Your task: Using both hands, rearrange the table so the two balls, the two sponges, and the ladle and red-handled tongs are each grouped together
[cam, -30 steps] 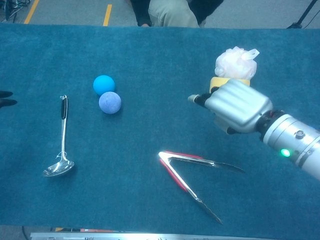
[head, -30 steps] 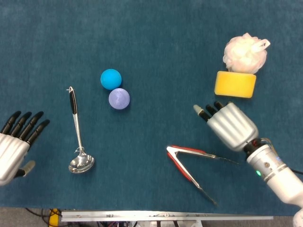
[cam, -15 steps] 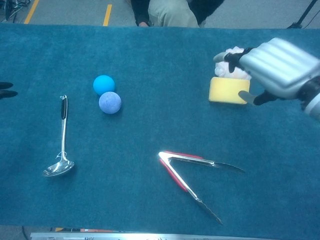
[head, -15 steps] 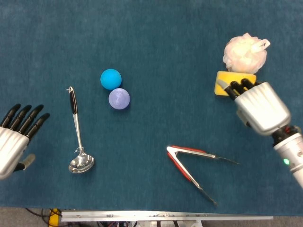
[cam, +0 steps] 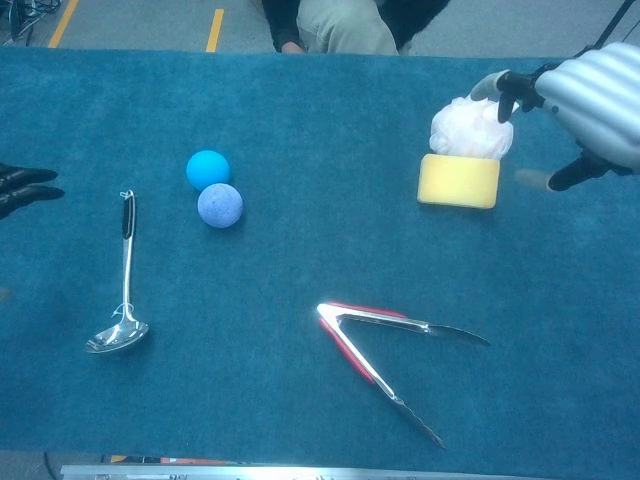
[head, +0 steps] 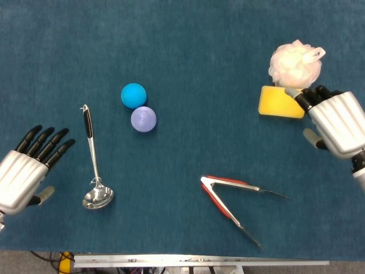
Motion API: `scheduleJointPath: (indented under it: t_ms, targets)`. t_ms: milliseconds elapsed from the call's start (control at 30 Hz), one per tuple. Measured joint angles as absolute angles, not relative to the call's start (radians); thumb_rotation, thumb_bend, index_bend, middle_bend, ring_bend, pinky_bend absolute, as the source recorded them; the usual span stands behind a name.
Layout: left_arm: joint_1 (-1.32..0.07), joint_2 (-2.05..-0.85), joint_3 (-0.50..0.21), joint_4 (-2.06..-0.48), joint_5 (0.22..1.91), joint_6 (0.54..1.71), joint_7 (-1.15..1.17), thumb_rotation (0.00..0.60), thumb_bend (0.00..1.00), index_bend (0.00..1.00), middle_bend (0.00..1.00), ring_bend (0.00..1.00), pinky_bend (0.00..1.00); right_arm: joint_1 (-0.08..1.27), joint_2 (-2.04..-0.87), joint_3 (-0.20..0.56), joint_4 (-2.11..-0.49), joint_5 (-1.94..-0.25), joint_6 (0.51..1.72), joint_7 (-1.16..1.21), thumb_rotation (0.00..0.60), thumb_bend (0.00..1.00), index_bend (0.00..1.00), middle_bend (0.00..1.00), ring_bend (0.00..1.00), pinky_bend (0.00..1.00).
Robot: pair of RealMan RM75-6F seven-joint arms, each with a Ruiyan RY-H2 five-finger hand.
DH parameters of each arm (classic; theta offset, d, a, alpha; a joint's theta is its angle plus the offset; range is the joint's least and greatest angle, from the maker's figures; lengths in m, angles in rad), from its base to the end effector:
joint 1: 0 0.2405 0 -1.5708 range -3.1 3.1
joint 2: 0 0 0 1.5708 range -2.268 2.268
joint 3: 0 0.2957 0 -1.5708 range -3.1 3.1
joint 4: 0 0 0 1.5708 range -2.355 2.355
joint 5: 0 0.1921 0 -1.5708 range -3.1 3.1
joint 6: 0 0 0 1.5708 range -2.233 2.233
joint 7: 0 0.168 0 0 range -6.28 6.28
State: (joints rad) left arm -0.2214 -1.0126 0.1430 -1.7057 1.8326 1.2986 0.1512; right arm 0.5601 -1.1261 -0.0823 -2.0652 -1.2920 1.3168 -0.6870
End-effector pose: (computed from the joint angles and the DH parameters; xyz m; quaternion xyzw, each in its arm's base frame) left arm -0.2860 0.1894 0.1467 -0.7992 -0.3005 -0.3088 0.4191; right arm -0.1857 -0.2783 0.1206 0.7722 -0.2642 0.3175 0.4828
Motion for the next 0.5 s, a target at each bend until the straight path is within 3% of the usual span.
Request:
scheduleJointPath:
  t_ms: [500]
  targets:
    - [-0.229,-1.019,0.154,-1.700,1.846,1.301,0.154,0.600,0.22,0.09,0.06,0.02,0.05,0.517,-1.110,-0.067,-2.045,-1.332,1.272,-0.653,0.600,0.20,0.25,0.41,0.34,0.64]
